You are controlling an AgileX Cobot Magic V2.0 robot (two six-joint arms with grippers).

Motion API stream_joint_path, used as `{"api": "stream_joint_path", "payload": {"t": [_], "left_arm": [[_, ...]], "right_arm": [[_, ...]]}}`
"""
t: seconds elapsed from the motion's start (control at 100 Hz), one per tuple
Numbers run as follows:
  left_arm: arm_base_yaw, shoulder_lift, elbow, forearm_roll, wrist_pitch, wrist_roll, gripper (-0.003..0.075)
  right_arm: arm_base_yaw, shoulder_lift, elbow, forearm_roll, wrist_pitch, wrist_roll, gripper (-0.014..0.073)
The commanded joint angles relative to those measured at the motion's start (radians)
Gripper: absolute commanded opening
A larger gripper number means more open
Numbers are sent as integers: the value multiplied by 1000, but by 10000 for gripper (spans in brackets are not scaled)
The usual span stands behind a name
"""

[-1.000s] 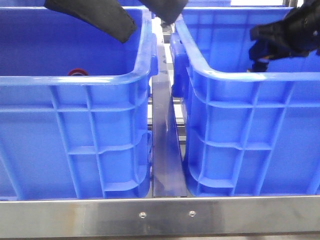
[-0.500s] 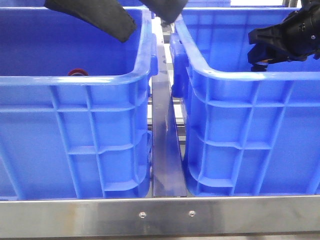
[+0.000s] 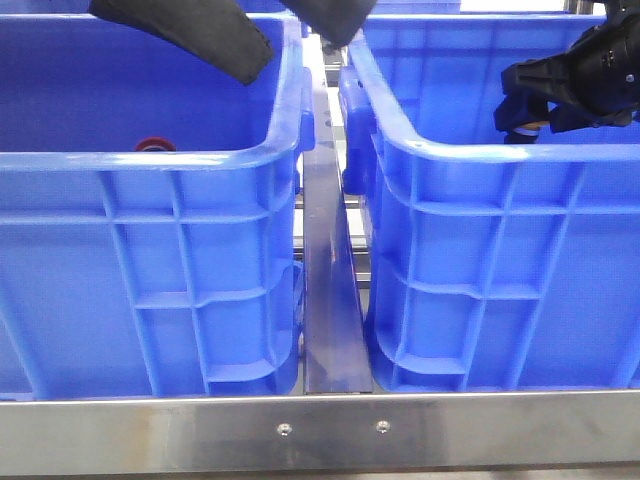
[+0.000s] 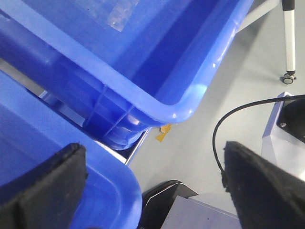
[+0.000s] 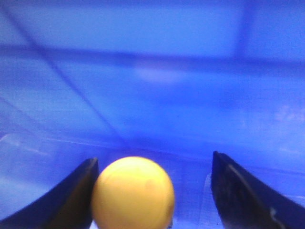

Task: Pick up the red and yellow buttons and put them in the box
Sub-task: 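Lower the yellow button into the empty crate and open the right gripper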

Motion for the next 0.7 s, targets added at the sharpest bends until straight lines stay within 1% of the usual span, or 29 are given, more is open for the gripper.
{"api": "stream_joint_path", "payload": {"t": [0.0,0.24,0.44,0.56,0.69], "left_arm": [[-7,-25,-27,-43,-41,2,546],[-7,-25,-27,-43,-37,2,546],[-7,-25,-27,-43,-37,2,546],[13,-27,-33,-37,-39,-27,545],[57,-35,-55,-24,-41,-52,545]], "right_arm": [[1,-80,-15,64,28,-16,516],[1,-206,84,64,19,-16,516],[1,-373,200,64,25,-16,516],[1,-485,266,64,25,-15,516],[1,-603,332,65,25,-15,516]]}}
